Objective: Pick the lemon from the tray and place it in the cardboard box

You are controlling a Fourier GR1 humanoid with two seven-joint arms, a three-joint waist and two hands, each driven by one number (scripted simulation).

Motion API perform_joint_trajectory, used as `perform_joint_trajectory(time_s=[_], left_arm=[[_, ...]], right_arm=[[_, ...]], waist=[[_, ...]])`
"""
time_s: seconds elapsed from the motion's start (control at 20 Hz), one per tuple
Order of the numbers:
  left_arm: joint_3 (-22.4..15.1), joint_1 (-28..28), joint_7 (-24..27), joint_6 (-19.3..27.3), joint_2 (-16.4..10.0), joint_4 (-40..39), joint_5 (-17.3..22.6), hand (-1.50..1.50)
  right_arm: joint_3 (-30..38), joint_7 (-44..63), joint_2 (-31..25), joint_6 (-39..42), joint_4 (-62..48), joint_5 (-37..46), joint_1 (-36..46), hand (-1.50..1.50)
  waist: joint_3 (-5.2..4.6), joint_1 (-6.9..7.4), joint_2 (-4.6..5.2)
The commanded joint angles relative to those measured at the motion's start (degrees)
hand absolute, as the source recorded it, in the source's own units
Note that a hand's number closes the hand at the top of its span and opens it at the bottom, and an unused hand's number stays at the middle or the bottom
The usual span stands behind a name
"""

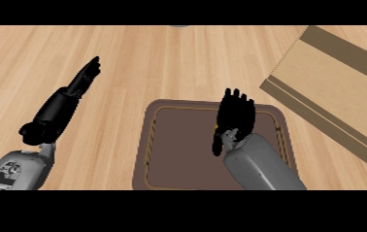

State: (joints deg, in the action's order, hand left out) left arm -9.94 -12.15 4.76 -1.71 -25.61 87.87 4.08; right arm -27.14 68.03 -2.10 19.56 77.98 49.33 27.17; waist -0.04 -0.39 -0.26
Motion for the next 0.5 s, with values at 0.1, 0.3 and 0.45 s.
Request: perform_joint_trajectory(time_s=[0.1, 0.3, 0.45], left_arm=[[-0.2, 0.2, -0.9, -0.4, 1.8, 0.5, -1.0, 0.0], [1.3, 0.3, 0.0, -0.8, 1.9, 1.3, -2.2, 0.0], [1.8, -2.9, -3.8, -1.9, 2.1, 0.9, -1.9, 0.0]], right_arm=[[-0.8, 8.9, 2.0, 3.4, 0.7, 2.8, -2.8, 1.5], [-2.0, 2.3, 2.0, 3.7, -0.8, 6.8, -0.3, 1.5], [-2.3, 2.1, 1.8, 5.0, 2.4, 9.8, -1.4, 1.5]], waist=[[0.02, 0.28, 0.14], [0.03, 0.62, 0.21], [0.03, 0.27, 0.13]])
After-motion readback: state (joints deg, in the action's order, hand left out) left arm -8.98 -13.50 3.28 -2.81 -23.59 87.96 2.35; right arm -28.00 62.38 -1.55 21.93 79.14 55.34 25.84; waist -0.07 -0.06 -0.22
